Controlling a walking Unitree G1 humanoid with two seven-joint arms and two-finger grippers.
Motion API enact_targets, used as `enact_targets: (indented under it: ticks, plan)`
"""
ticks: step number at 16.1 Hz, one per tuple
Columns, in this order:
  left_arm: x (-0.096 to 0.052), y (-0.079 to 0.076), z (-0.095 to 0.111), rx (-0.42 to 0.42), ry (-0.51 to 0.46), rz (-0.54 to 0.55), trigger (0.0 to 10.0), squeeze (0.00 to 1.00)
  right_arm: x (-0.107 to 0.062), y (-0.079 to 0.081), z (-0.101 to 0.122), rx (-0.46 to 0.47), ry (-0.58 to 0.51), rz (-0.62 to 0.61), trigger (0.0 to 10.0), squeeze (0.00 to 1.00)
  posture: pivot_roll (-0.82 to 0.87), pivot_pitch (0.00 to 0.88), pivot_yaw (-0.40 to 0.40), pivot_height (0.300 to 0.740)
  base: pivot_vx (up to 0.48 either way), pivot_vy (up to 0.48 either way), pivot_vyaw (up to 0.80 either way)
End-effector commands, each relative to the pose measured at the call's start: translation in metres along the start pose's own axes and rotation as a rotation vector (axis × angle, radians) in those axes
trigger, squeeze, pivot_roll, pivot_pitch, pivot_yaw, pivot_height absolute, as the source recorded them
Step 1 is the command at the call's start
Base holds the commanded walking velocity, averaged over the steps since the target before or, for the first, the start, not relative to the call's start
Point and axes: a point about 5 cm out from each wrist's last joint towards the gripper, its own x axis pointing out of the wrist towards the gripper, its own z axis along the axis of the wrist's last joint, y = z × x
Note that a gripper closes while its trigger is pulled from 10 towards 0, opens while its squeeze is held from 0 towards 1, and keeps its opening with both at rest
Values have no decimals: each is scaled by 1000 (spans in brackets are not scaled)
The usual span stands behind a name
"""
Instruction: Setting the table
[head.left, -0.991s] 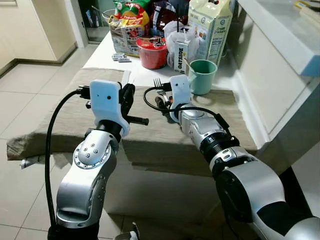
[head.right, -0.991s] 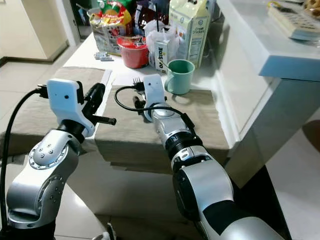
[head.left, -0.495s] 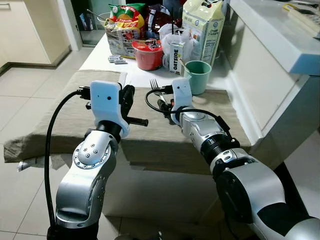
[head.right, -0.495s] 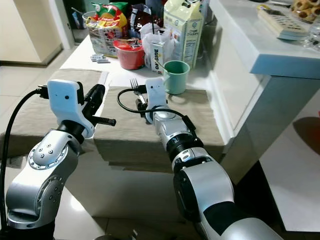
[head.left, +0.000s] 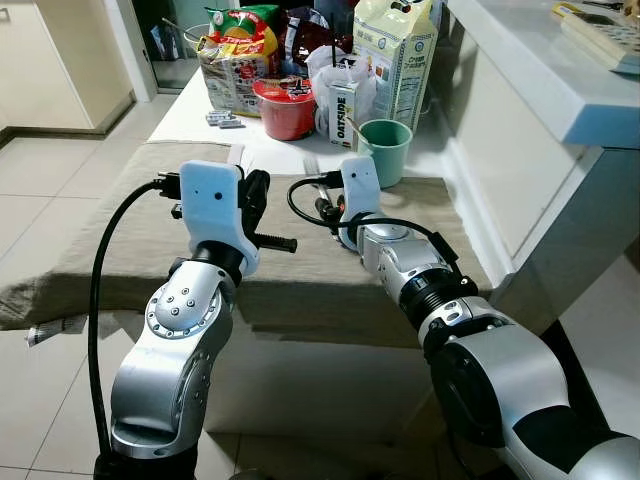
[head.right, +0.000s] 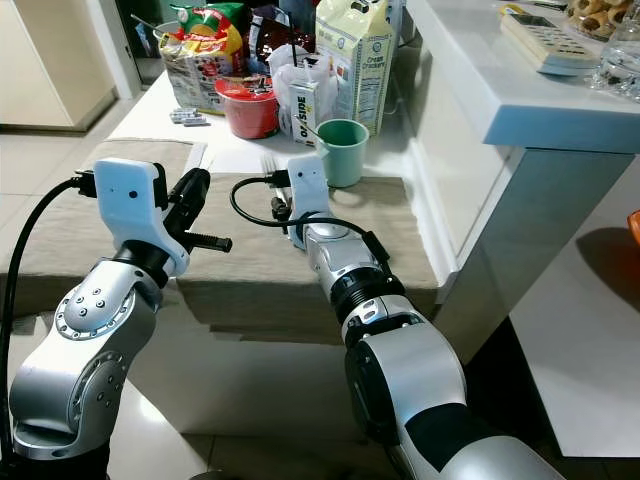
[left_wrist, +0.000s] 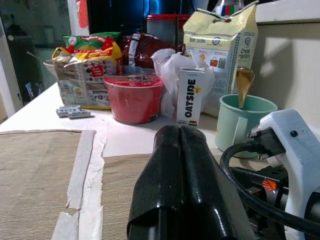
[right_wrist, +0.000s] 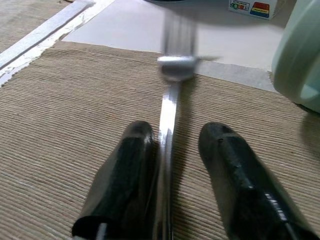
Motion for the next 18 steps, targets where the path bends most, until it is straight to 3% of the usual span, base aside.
enact_targets:
  ticks: [1,4,5,9,10,12,15,16,17,18]
  plan:
    - [-2,1,1,-7,3,12,10000,0,-6,-3,-63,66,246,-8,0,0,55,106,21,740,0,0,0]
    - [-2,1,0,-9,6,15,10000,0,-3,4,-47,31,171,28,0,0,55,108,20,740,0,0,0]
    - [-2,1,0,-10,6,18,10000,0,0,18,-23,-28,49,100,0,0,56,107,20,740,0,0,0]
    - [-2,1,0,-12,5,21,10000,0,-4,54,31,-197,-240,274,0,0,52,95,21,740,0,0,0]
    - [-2,1,0,-12,4,20,10000,0,-5,56,35,-201,-262,288,0,0,52,93,20,740,0,0,0]
    - [-1,1,0,-9,2,19,10000,0,-12,69,52,-255,-363,344,0,90,52,87,21,740,0,0,0]
    - [-1,1,1,-6,0,19,10000,0,-13,71,52,-281,-391,360,0,63,54,79,21,740,0,0,0]
    - [-1,1,1,-5,-1,20,10000,0,-12,69,51,-293,-381,335,0,0,58,75,22,740,0,0,0]
    - [-2,2,1,-3,-1,21,10000,0,-10,66,48,-303,-361,310,10000,0,59,74,24,740,0,0,0]
    - [-2,2,1,-2,0,21,10000,0,-10,64,45,-301,-349,292,10000,0,61,71,24,740,0,0,0]
